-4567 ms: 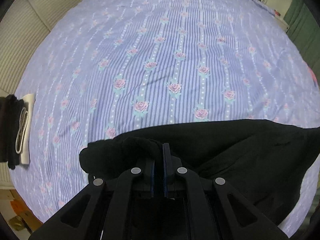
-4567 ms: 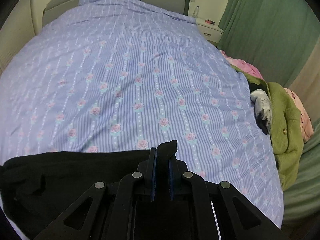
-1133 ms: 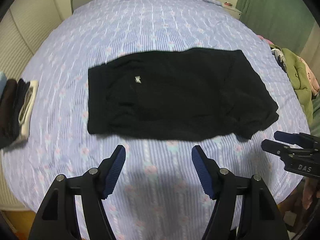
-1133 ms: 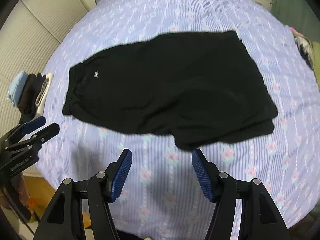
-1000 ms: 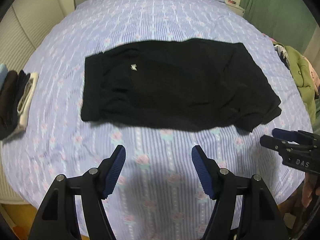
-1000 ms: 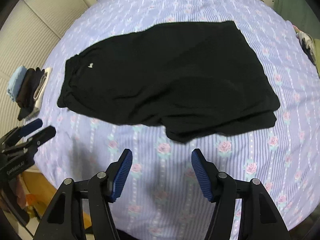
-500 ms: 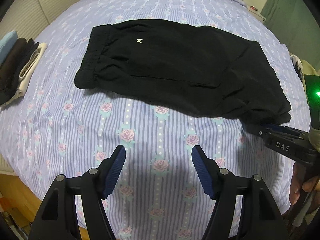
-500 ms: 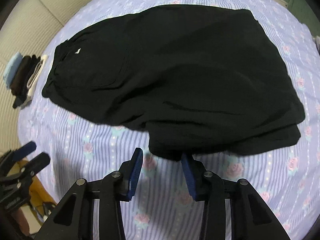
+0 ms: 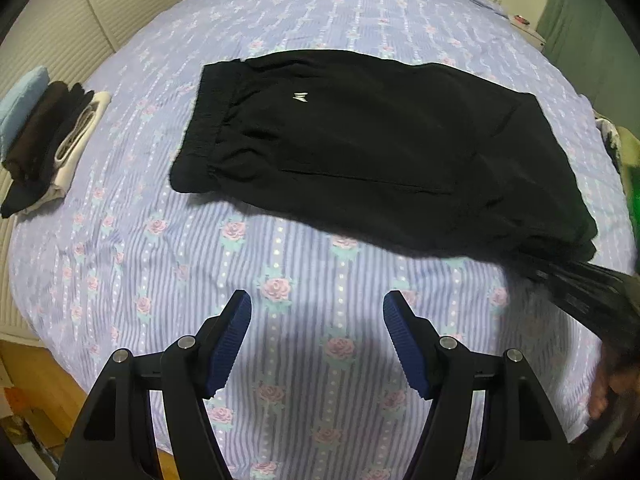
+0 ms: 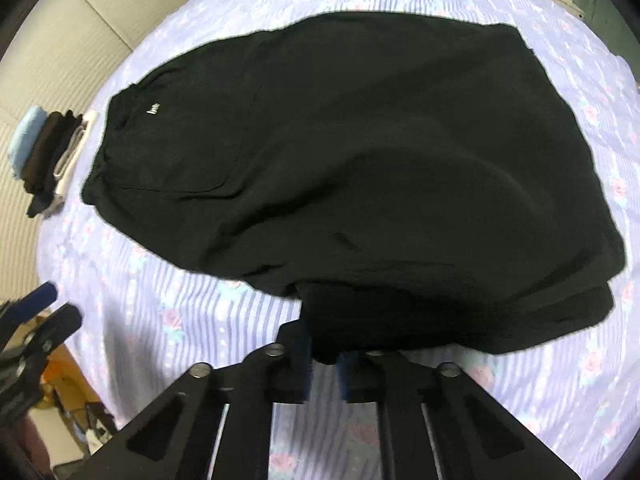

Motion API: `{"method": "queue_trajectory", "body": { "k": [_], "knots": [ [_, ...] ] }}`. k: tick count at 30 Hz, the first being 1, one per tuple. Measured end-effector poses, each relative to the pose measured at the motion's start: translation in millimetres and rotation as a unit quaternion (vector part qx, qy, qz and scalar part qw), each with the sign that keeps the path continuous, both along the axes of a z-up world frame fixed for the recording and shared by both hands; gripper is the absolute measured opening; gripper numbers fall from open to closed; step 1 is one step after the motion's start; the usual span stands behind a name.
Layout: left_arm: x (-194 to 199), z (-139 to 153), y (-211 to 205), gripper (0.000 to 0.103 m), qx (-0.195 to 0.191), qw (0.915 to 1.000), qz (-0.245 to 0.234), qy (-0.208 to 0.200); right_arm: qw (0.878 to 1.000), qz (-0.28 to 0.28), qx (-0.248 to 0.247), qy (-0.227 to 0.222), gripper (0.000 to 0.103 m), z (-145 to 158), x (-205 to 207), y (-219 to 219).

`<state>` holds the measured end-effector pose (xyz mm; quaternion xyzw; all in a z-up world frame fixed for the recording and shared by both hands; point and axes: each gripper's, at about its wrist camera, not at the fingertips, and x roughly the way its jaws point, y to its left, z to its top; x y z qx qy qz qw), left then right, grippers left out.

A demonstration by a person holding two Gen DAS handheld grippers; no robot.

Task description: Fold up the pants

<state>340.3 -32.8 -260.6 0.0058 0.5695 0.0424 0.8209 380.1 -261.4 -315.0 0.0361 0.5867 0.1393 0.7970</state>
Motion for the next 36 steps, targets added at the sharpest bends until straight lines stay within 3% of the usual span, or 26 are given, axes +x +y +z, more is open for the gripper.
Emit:
{"method": "queue_trajectory", "body": {
  "k": [4, 9, 13, 15, 19, 22, 25, 26, 29, 33, 36],
  "knots": [
    [6, -6, 27, 0.068, -0.006, 0.9989, 0.045, 0.006, 1.000, 0.004, -0.028, 0.008, 0.006, 0, -13, -6],
    [23, -13, 93, 0.072, -0.068, 0.9884, 0.135, -0.003, 0.997, 0.006, -0.076, 0.006, 0.006, -3, -13, 9],
    [47, -20, 111, 0.072, -0.064, 0.9894, 0.130, -0.014, 0.995, -0.015, -0.095, 0.021, 0.006, -9, -4, 23],
    [61, -24, 116, 0.072, -0.090, 0.9880, 0.124, -0.020, 0.994, -0.032, -0.101, 0.036, 0.006, -13, 3, 26],
    [79, -37, 132, 0.072, -0.153, 0.9762, 0.151, -0.028, 0.990, -0.051, -0.118, 0.057, 0.006, -14, 11, 32],
    [84, -51, 140, 0.067, -0.171, 0.9685, 0.179, -0.021, 0.989, -0.050, -0.130, 0.055, 0.006, -14, 18, 46],
    [81, -58, 143, 0.051, -0.196, 0.9610, 0.194, -0.019, 0.988, -0.059, -0.132, 0.060, 0.006, -13, 19, 45],
    [81, -58, 144, 0.038, -0.191, 0.9612, 0.199, -0.020, 0.988, -0.061, -0.132, 0.059, 0.006, -12, 20, 45],
    [80, -52, 146, 0.033, -0.183, 0.9616, 0.203, -0.026, 0.987, -0.065, -0.136, 0.062, 0.006, -9, 22, 46],
    [83, -28, 144, 0.028, -0.115, 0.9709, 0.202, -0.058, 0.987, -0.056, -0.138, 0.059, 0.006, -4, 16, 52],
    [91, -32, 141, 0.028, -0.070, 0.9806, 0.178, -0.045, 0.987, -0.040, -0.146, 0.062, 0.006, -6, 15, 43]
  ]
}}
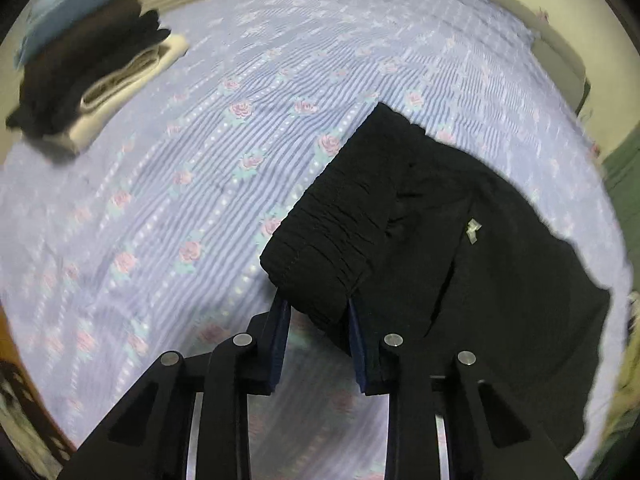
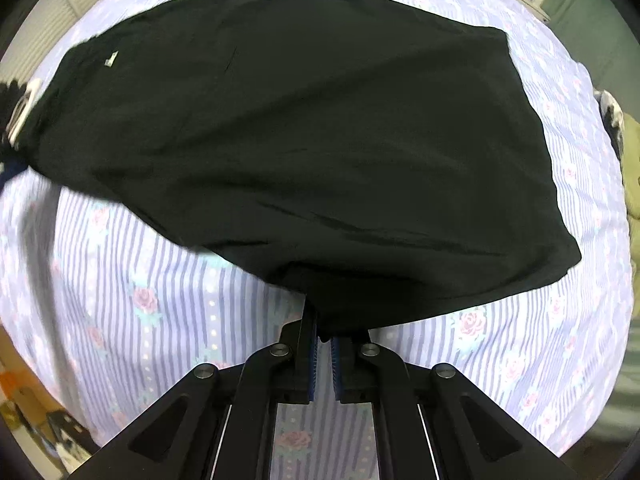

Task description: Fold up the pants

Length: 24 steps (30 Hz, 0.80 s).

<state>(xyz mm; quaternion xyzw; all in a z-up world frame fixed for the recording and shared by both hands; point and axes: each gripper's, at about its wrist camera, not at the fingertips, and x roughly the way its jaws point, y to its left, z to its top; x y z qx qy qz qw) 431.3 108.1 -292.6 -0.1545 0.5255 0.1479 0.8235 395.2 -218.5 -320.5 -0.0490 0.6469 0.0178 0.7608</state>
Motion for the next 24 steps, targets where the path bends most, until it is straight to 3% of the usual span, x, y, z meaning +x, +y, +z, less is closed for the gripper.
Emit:
{"method": "queue_trajectory", "body": {
  "k": [4, 6, 7, 8, 12, 14, 15, 16, 17, 24],
  "knots": [
    [-3, -10, -3, 0.033, 0.020, 0.9989, -0.036, 0.020, 1.000, -0.008, -0.008, 0.005, 0.006, -8, 10, 7],
    [0, -10, -9, 0.048, 0.044, 0.9973, -0.050, 0.032, 1.000, -0.002, -0.014, 0.001, 0.006, -4, 11, 8],
    [-2, -8, -12, 0.060, 0.071, 0.9952, -0.055, 0.041, 1.000, 0.001, -0.011, 0.002, 0.006, -3, 10, 9],
    [-6, -5, -14, 0.065, 0.091, 0.9932, -0.062, 0.038, 1.000, 0.004, -0.010, 0.005, 0.006, -3, 10, 10],
    [-21, 13, -24, 0.065, 0.148, 0.9826, -0.106, 0.035, 1.000, -0.005, 0.000, 0.021, 0.010, -7, 9, 4],
    [-32, 29, -36, 0.065, 0.183, 0.9736, -0.135, 0.019, 1.000, -0.013, 0.013, 0.011, 0.020, 1, 4, -1],
    [-37, 37, -42, 0.065, 0.190, 0.9703, -0.150, 0.011, 1.000, -0.015, 0.017, 0.001, 0.031, 7, 1, -5],
    [-43, 47, -50, 0.065, 0.193, 0.9663, -0.170, 0.000, 1.000, -0.019, 0.021, -0.012, 0.040, 14, -3, -9],
    [-44, 54, -55, 0.065, 0.198, 0.9631, -0.183, -0.007, 0.999, -0.022, 0.026, -0.028, 0.041, 22, -10, -15],
    [-38, 100, -103, 0.066, 0.167, 0.9506, -0.254, -0.062, 0.987, -0.098, 0.068, -0.112, 0.041, 69, -28, -70]
  ]
}}
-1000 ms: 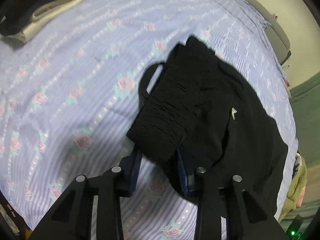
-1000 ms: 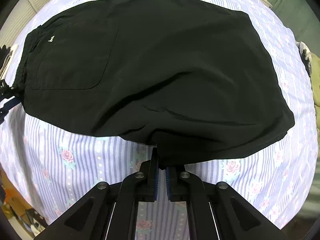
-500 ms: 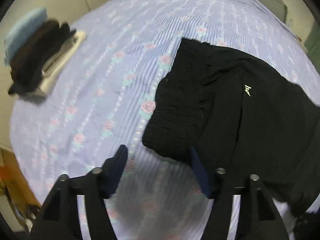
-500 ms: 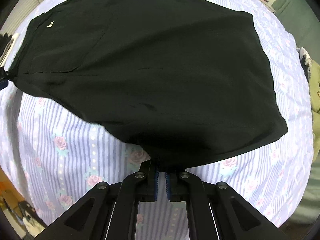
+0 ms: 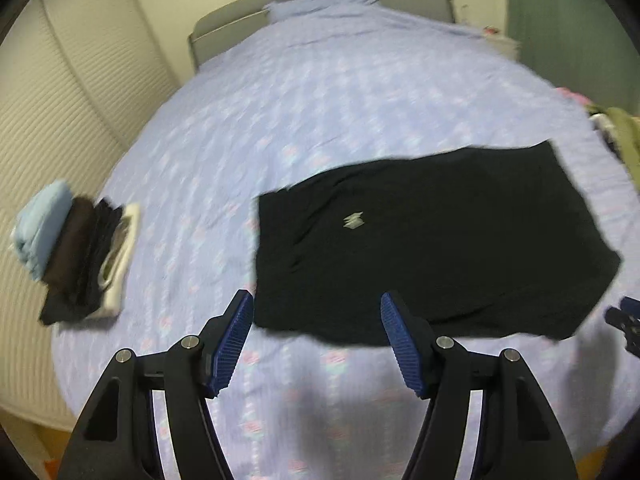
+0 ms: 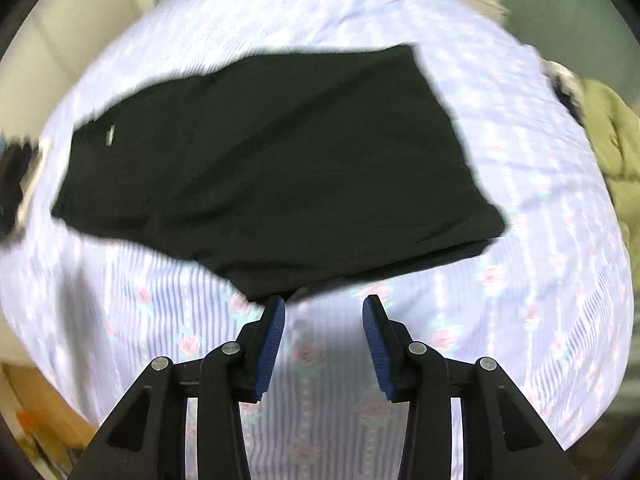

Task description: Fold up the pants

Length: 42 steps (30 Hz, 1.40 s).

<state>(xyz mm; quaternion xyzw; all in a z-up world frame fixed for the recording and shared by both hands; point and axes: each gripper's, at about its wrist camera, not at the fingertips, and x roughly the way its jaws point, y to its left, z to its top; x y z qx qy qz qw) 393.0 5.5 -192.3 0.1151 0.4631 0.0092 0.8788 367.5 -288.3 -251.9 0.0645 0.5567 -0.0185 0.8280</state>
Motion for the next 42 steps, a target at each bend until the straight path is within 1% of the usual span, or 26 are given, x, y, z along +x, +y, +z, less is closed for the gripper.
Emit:
{"method": "queue_trajectory", "body": {
  "k": [1, 3, 6, 8, 9, 11, 13, 16, 19, 20, 22, 25, 27, 30, 31, 33, 38, 39, 40, 42],
  "knots": [
    [3, 3, -9, 0.066, -0.007, 0.9999, -0.011, -0.001, 1.000, -0.024, 0.009, -0.015, 0.041, 6, -3, -13],
    [10, 6, -27, 0.066, -0.018, 0.9992, -0.036, -0.002, 0.997, -0.062, 0.025, -0.027, 0.042, 9, -7, -34],
    [18, 6, -58, 0.066, -0.023, 0.9970, -0.074, 0.000, 0.993, -0.105, 0.042, -0.034, 0.042, 10, -10, -55],
    [21, 3, -77, 0.066, -0.033, 0.9951, -0.093, 0.001, 0.990, -0.130, 0.046, -0.042, 0.042, 6, -13, -70],
    [25, 1, -87, 0.066, -0.041, 0.9938, -0.104, 0.004, 0.988, -0.141, 0.047, -0.044, 0.042, 10, -12, -72],
    [28, -5, -105, 0.066, -0.053, 0.9914, -0.120, 0.006, 0.983, -0.166, 0.060, -0.048, 0.042, -3, -17, -86],
    [26, -12, -121, 0.066, -0.054, 0.9901, -0.129, 0.008, 0.978, -0.186, 0.080, -0.049, 0.042, -15, -17, -97],
    [20, -25, -143, 0.066, -0.066, 0.9880, -0.138, 0.024, 0.972, -0.208, 0.100, -0.041, 0.042, -32, -10, -114],
    [12, -38, -154, 0.066, -0.077, 0.9859, -0.143, 0.042, 0.969, -0.226, 0.093, -0.029, 0.041, -43, -11, -126],
    [10, -41, -157, 0.066, -0.077, 0.9859, -0.142, 0.044, 0.969, -0.229, 0.089, -0.025, 0.041, -45, -12, -129],
    [6, -47, -162, 0.066, -0.079, 0.9859, -0.139, 0.049, 0.969, -0.226, 0.096, -0.023, 0.041, -49, -15, -134],
    [5, -56, -164, 0.066, -0.085, 0.9862, -0.130, 0.058, 0.972, -0.216, 0.089, -0.010, 0.040, -56, -12, -135],
    [4, -61, -167, 0.066, -0.086, 0.9868, -0.124, 0.061, 0.972, -0.211, 0.101, -0.012, 0.040, -59, -10, -134],
    [4, -69, -174, 0.066, -0.079, 0.9873, -0.122, 0.065, 0.975, -0.195, 0.105, -0.012, 0.040, -64, -4, -130],
    [3, -72, -177, 0.066, -0.078, 0.9871, -0.122, 0.067, 0.976, -0.190, 0.108, -0.010, 0.037, -67, -1, -129],
    [2, -75, -183, 0.066, -0.082, 0.9865, -0.125, 0.067, 0.975, -0.189, 0.113, -0.006, 0.033, -74, 2, -128],
    [-4, -77, -197, 0.066, -0.089, 0.9844, -0.134, 0.070, 0.970, -0.195, 0.145, -0.021, 0.032, -78, 8, -133],
    [-6, -77, -199, 0.066, -0.091, 0.9841, -0.136, 0.070, 0.970, -0.195, 0.148, -0.020, 0.019, -79, 9, -134],
    [-7, -76, -200, 0.066, -0.092, 0.9840, -0.136, 0.069, 0.969, -0.192, 0.152, -0.018, 0.009, -80, 10, -134],
    [-10, -74, -202, 0.066, -0.094, 0.9836, -0.137, 0.070, 0.968, -0.192, 0.160, -0.019, 0.007, -80, 10, -136]
  ]
}}
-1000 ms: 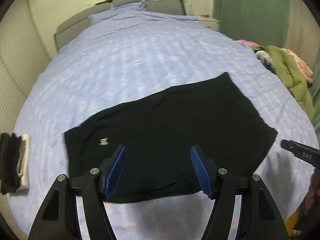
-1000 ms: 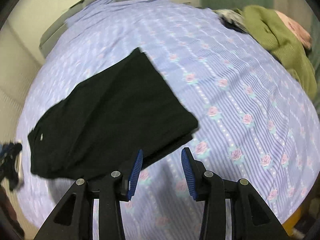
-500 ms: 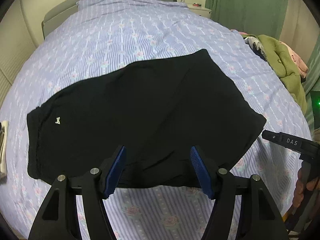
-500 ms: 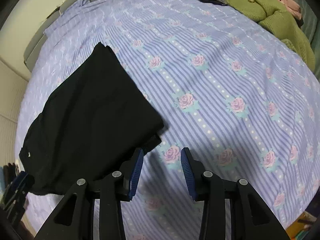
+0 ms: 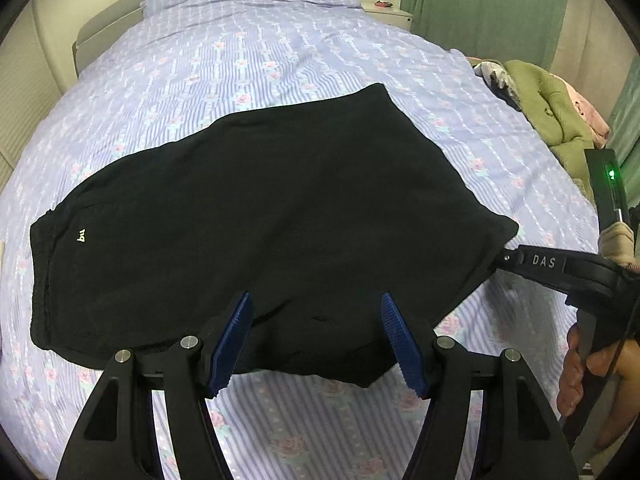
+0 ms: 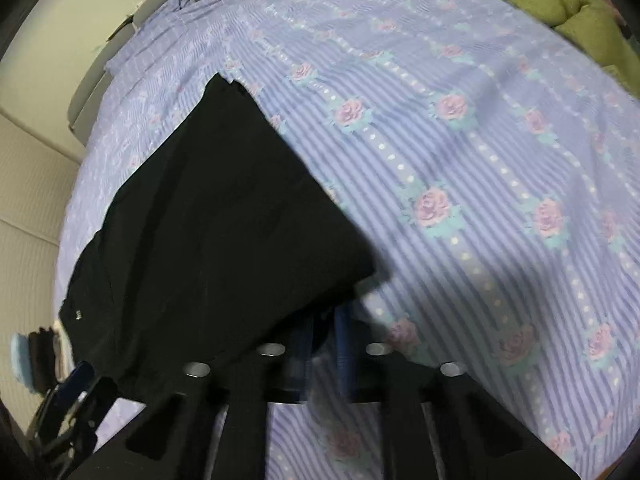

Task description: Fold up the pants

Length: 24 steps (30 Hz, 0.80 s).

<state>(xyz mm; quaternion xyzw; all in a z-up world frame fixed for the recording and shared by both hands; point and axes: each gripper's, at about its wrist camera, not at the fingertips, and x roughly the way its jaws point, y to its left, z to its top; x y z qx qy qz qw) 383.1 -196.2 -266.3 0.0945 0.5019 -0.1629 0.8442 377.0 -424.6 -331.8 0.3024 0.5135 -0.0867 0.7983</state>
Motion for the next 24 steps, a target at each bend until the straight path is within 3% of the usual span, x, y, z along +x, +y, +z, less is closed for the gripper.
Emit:
{"method": "queue_trajectory", "body": {
  "k": [3, 6, 11, 12, 13, 14, 18, 20, 22, 24],
  "knots": [
    [-4, 4, 1, 0.066, -0.002, 1.0000, 0.002, -0.002, 0.998, -0.005, -0.065, -0.006, 0.005, 19, -8, -1],
    [-6, 3, 3, 0.066, 0.003, 1.0000, 0.002, -0.002, 0.995, -0.006, -0.095, -0.002, 0.005, 24, -11, -1],
    [-7, -6, 10, 0.066, 0.010, 0.9998, 0.015, 0.009, 0.995, -0.009, -0.093, 0.026, 0.007, 9, -13, -2],
    [-8, -7, 10, 0.066, 0.012, 0.9997, 0.017, 0.009, 0.995, -0.011, -0.092, 0.028, 0.012, 8, -12, -3],
    [-8, -7, 12, 0.066, 0.013, 0.9997, 0.021, 0.008, 0.995, -0.016, -0.092, 0.032, 0.024, 9, -16, -5],
    [-9, -7, 13, 0.068, 0.013, 0.9996, 0.023, 0.008, 0.995, -0.024, -0.095, 0.036, 0.028, 12, -20, -7],
    [-9, -6, 19, 0.068, 0.007, 0.9995, 0.030, 0.010, 0.991, -0.048, -0.117, 0.038, 0.033, 30, -37, -12],
    [-9, -2, 21, 0.068, 0.005, 0.9995, 0.032, 0.005, 0.993, -0.056, -0.102, 0.003, 0.035, 46, -47, -13],
    [-6, 1, 20, 0.070, 0.006, 0.9995, 0.030, -0.004, 0.994, -0.068, -0.079, -0.023, 0.060, 53, -50, -13],
    [-2, 4, 18, 0.070, 0.009, 0.9996, 0.025, -0.012, 0.994, -0.075, -0.066, -0.032, 0.063, 47, -43, -11]
  ]
}}
